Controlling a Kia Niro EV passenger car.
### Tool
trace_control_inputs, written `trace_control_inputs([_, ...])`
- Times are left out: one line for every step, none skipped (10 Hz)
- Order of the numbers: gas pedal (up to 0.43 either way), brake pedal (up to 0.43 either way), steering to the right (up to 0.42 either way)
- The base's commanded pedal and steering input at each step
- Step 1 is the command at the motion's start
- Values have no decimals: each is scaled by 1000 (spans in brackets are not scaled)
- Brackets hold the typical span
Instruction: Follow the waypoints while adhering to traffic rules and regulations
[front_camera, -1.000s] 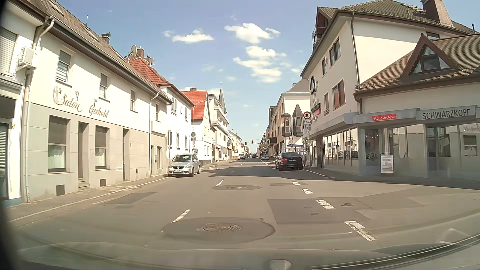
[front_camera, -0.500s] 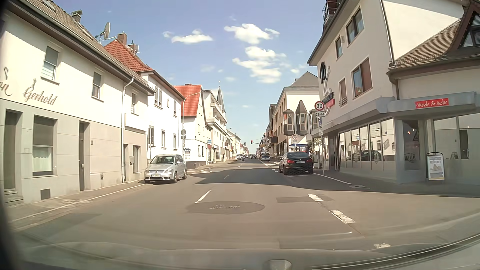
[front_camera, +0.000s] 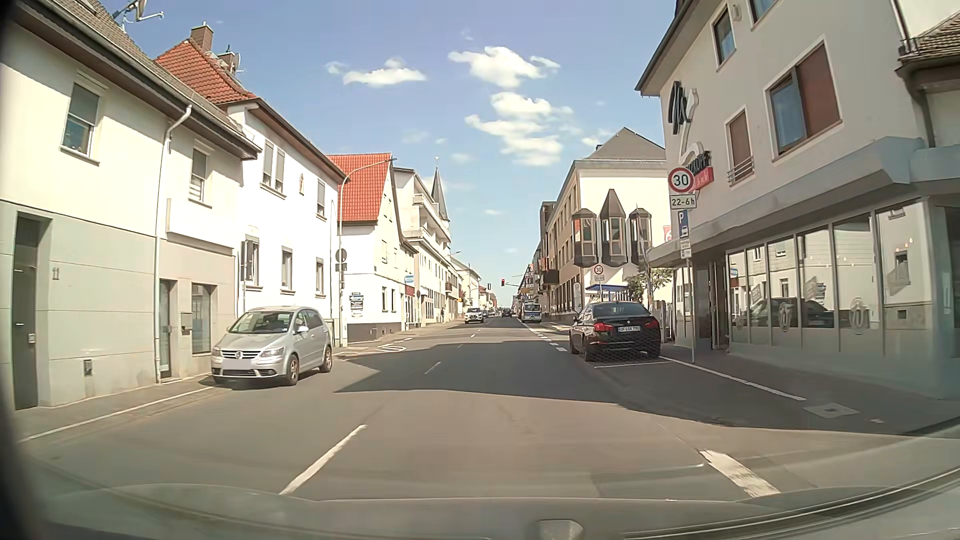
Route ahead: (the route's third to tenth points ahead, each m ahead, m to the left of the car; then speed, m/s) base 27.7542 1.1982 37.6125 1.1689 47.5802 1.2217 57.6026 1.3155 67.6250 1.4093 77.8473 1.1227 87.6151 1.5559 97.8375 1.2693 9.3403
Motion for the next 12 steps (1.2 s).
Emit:
trace_control_inputs([0,30,-1])
trace_control_inputs([0,30,-1])
trace_control_inputs([0,30,-1])
trace_control_inputs([0,30,-6])
trace_control_inputs([0,30,-8])
trace_control_inputs([0,30,-8])
trace_control_inputs([0,30,-8])
trace_control_inputs([0,30,-8])
trace_control_inputs([0,30,-8])
trace_control_inputs([0,30,-5])
trace_control_inputs([0,30,-4])
trace_control_inputs([0,30,-3])
